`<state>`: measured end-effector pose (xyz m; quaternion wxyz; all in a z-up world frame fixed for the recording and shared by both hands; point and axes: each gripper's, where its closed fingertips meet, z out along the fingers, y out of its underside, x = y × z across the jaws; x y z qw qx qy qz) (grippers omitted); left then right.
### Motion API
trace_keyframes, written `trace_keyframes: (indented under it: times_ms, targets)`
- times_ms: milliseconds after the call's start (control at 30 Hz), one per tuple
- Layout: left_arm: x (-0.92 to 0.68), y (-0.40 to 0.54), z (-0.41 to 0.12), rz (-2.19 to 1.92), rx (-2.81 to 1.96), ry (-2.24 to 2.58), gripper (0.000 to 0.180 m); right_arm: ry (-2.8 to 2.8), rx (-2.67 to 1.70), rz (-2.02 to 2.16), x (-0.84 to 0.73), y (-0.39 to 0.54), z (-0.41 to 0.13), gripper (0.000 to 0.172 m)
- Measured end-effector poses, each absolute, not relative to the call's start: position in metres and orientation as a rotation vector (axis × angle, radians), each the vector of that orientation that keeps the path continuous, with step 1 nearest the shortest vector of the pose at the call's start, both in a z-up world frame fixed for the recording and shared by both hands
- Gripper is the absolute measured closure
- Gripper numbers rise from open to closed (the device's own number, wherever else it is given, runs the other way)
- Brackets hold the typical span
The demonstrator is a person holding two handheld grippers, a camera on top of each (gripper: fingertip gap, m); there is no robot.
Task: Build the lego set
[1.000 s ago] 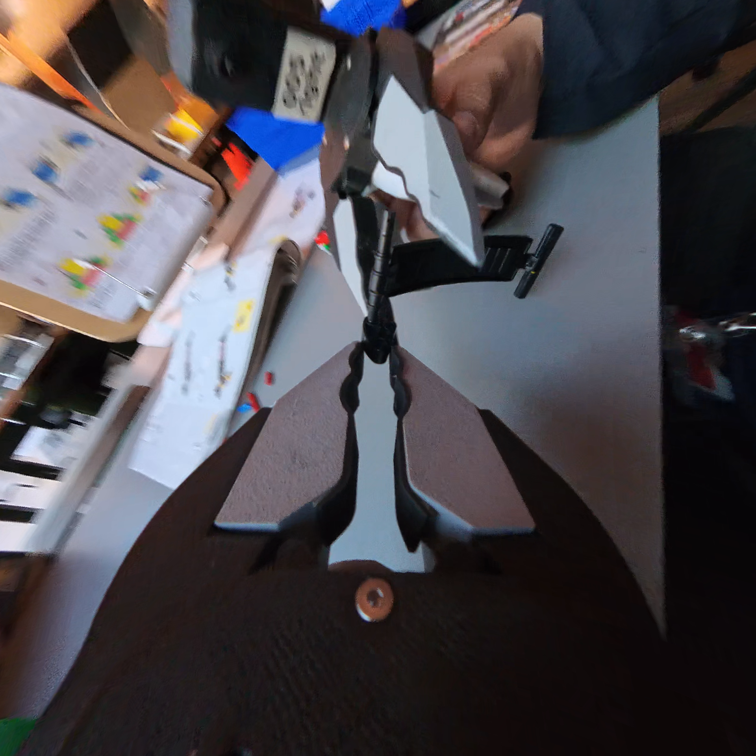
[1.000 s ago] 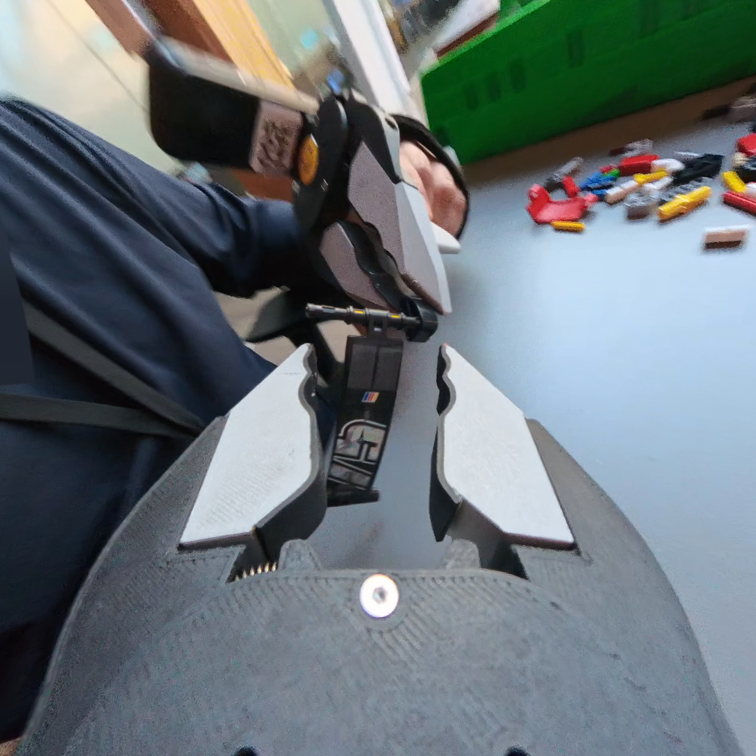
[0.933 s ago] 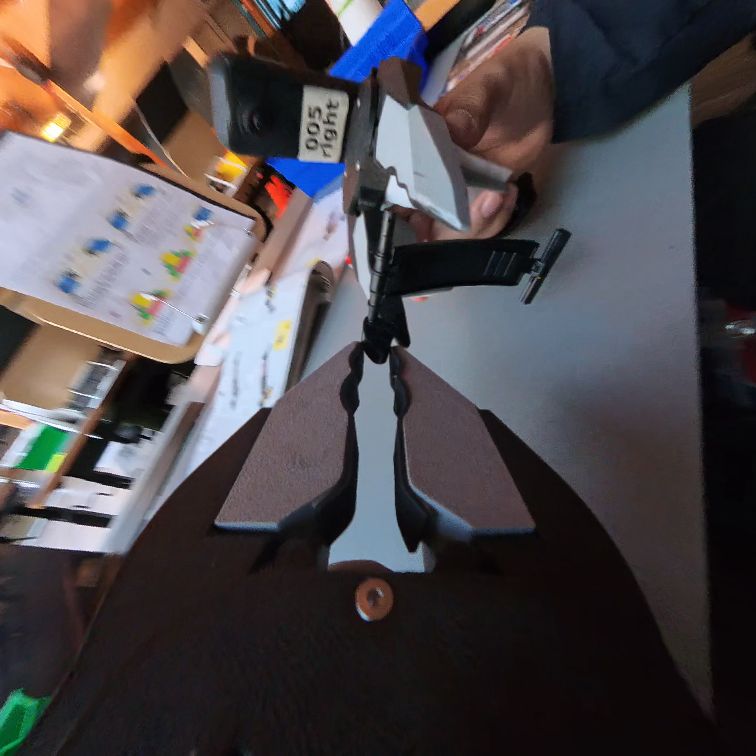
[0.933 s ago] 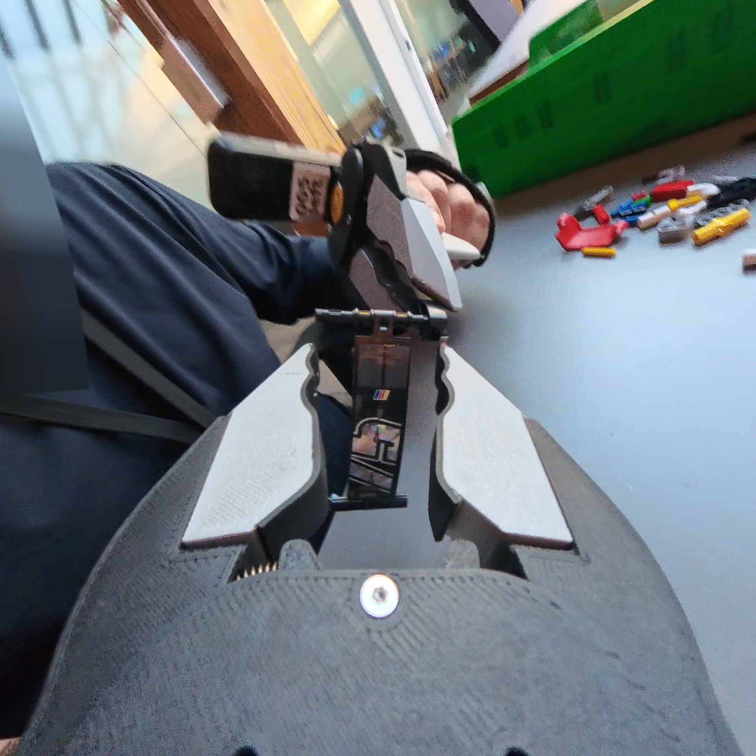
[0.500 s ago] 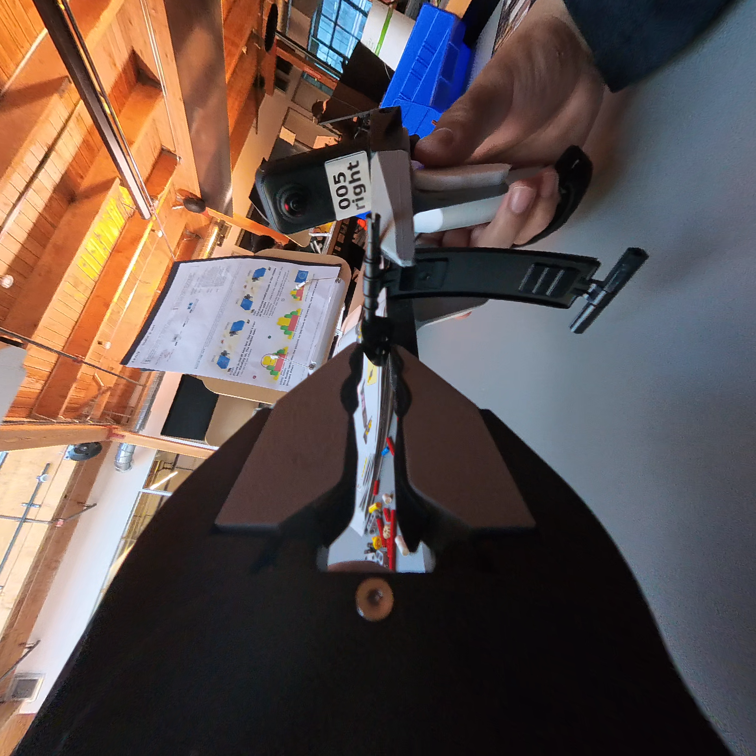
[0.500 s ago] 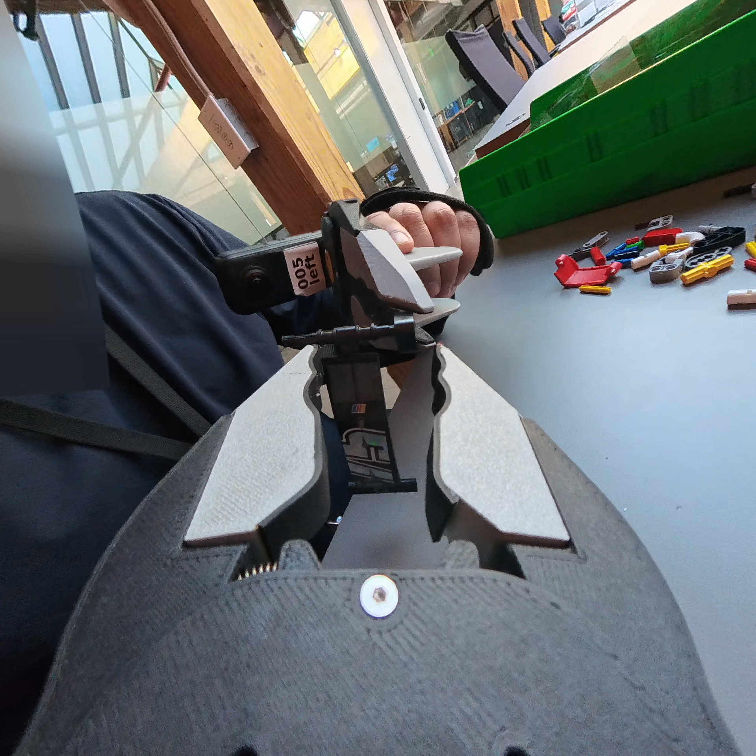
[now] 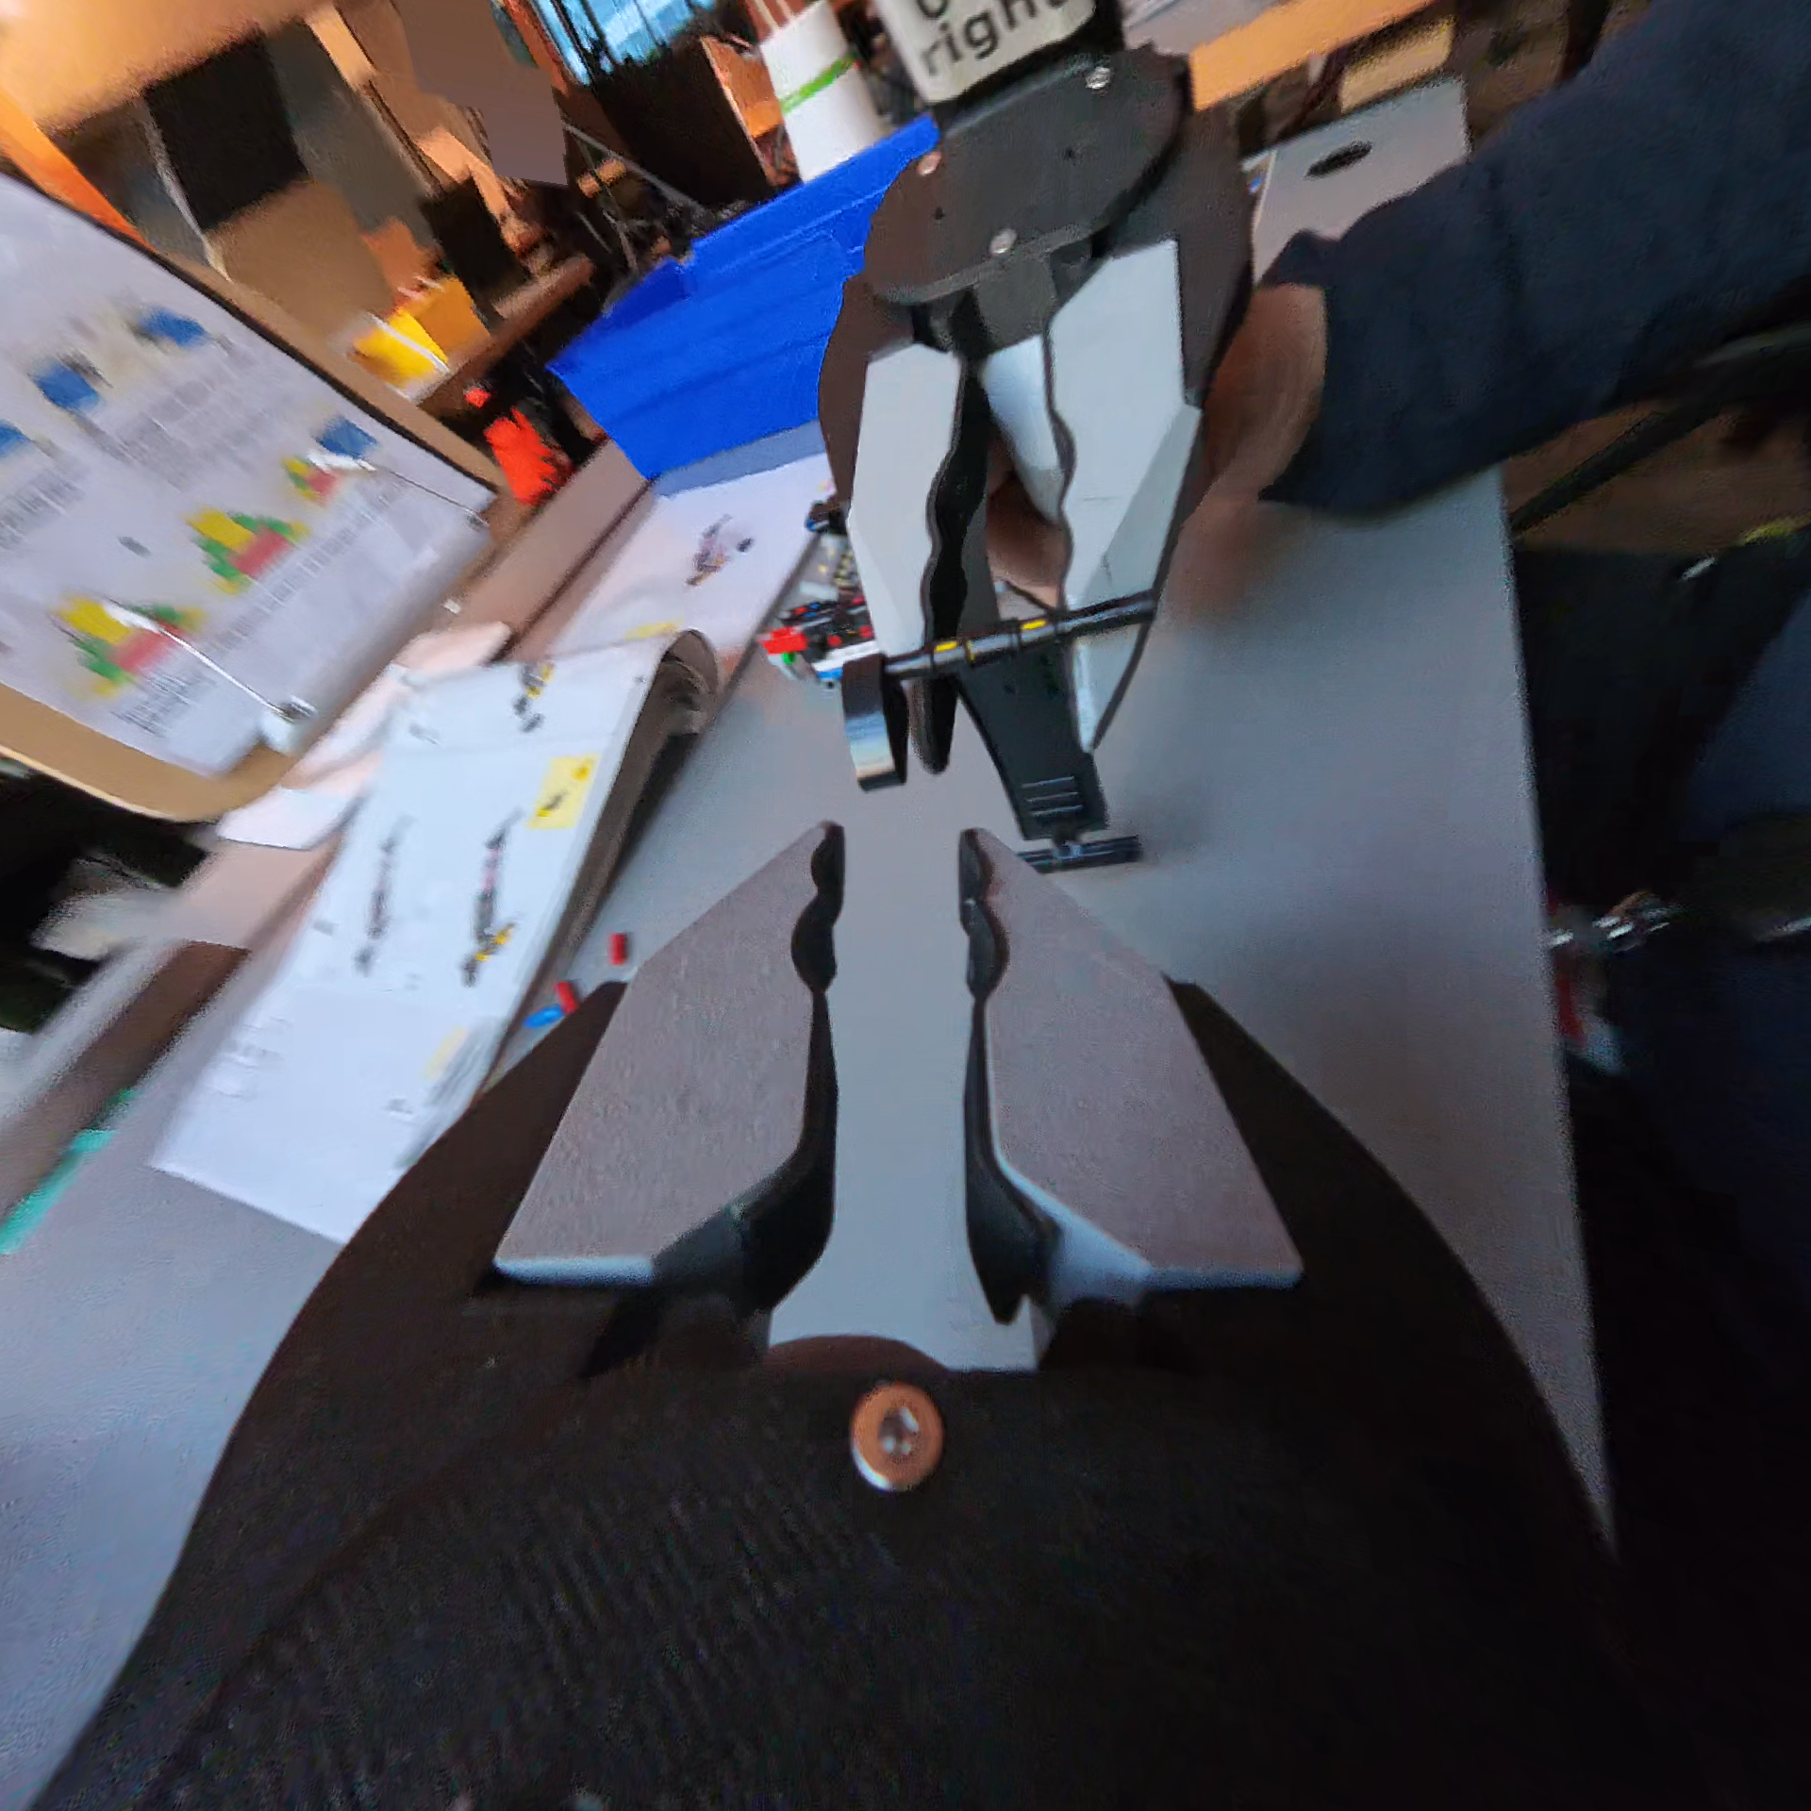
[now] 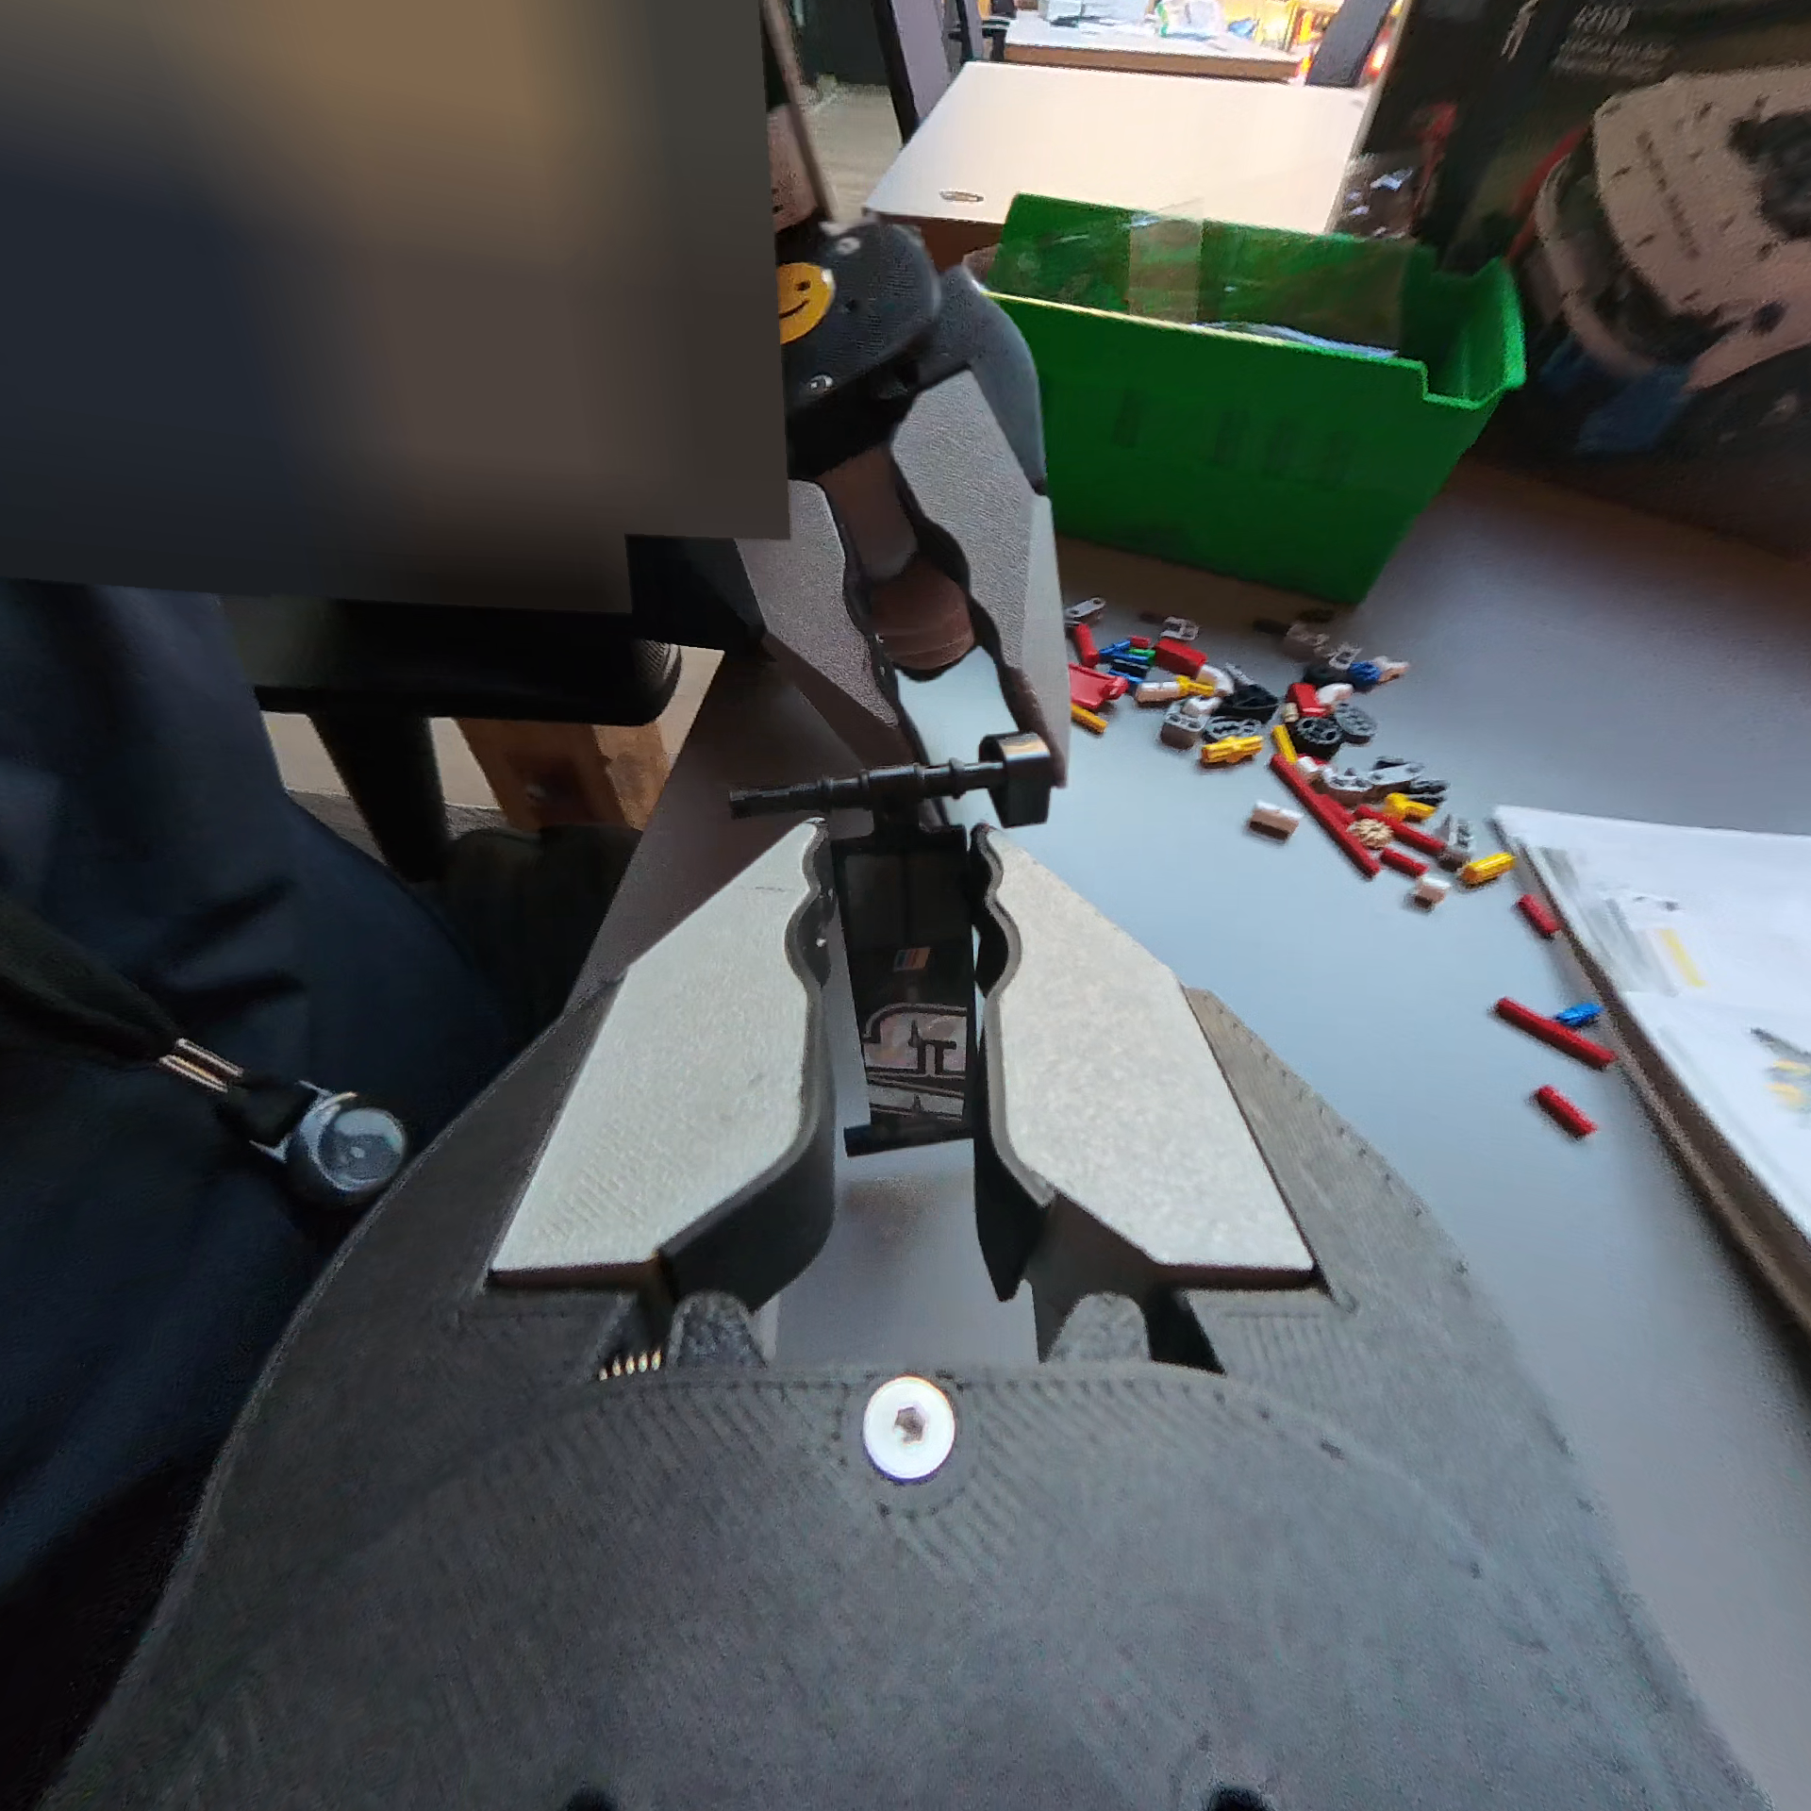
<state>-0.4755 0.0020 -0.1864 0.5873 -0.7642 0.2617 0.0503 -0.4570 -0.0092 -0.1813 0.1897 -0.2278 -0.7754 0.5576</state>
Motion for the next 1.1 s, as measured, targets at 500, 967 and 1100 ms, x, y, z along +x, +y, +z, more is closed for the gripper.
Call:
trace_keyframes:
  times_ms: [500, 967, 1100]
  targets:
    - [-0.463, 0.004, -0.178, -0.038, -1.888, 0.594, 0.175, -2.194, -0.474, 1.252, -0.454, -0.013, -0.190, 0.147]
    - [-0.462, 0.009, -0.177, 0.089, -1.854, 0.629, 0.175, -2.116, -0.460, 1.413, -0.448, -0.009, -0.179, 0.105]
    - [-0.461, 0.010, -0.178, 0.100, -1.868, 0.631, 0.175, -2.095, -0.423, 1.347, -0.450, -0.012, -0.180, 0.108]
